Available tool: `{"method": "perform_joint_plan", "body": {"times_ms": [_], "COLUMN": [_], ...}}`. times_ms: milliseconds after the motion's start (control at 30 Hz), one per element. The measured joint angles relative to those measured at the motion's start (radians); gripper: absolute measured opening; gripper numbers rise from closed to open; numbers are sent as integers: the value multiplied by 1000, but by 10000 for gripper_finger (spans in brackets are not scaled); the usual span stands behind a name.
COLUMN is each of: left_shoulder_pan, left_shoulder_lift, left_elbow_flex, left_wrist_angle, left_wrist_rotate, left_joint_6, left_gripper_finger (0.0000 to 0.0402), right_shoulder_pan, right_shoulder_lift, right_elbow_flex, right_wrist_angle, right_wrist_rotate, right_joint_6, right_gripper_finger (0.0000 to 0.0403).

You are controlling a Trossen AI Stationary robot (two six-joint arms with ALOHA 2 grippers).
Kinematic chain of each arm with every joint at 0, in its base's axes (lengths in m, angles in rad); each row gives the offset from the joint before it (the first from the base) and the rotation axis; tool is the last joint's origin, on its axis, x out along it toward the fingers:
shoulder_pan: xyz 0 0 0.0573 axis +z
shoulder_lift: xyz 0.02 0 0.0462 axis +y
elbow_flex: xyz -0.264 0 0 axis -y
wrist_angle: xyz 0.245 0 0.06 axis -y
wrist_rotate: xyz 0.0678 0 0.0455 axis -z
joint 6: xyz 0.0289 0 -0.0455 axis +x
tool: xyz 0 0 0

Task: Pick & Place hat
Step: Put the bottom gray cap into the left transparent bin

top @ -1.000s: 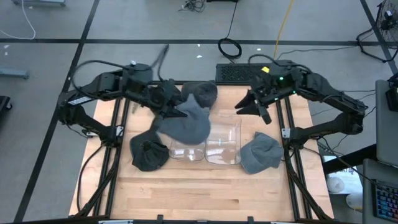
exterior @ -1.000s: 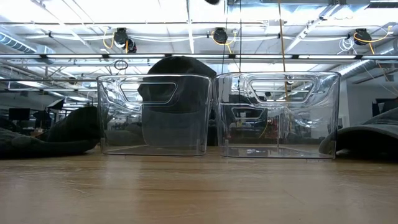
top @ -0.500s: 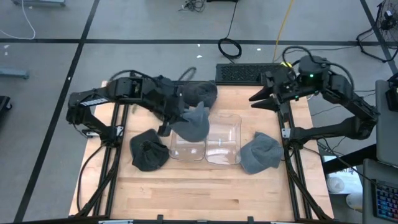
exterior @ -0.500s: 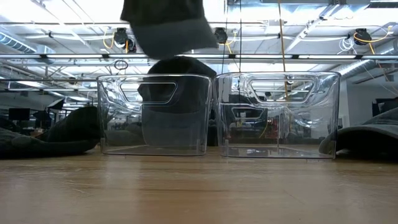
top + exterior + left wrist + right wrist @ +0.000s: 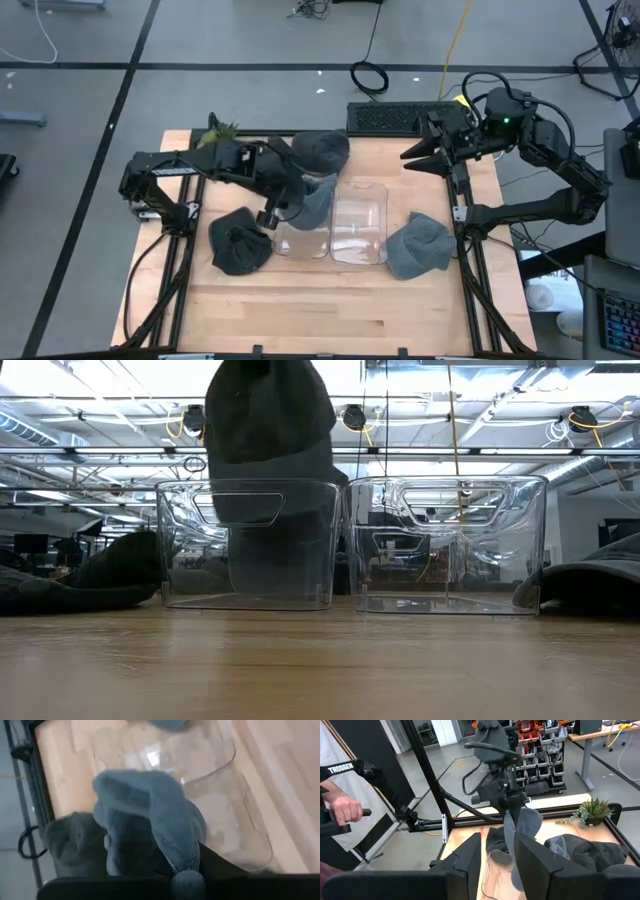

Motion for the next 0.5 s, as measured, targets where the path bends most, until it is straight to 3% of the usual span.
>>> {"method": "perform_joint_plan", "body": {"times_ms": [167, 500], "left_shoulder_pan": [-14, -31], "left_shoulder_lift": [49, 126], "left_elbow_flex": [-1, -23], "left_wrist_angle": [-33, -11], "left_wrist_rotate": [-43, -4], "left_joint_6": [-17, -54], "left_gripper_finger": [31, 31], "right_shoulder_pan": [0, 0], "right_shoulder_lift": [0, 1], "right_elbow_flex": [0, 0], "right_wrist_angle": [0, 16], "right_wrist_rotate": [0, 0], "right_joint_6": [0, -18], "right_gripper_finger": [102, 102]}}
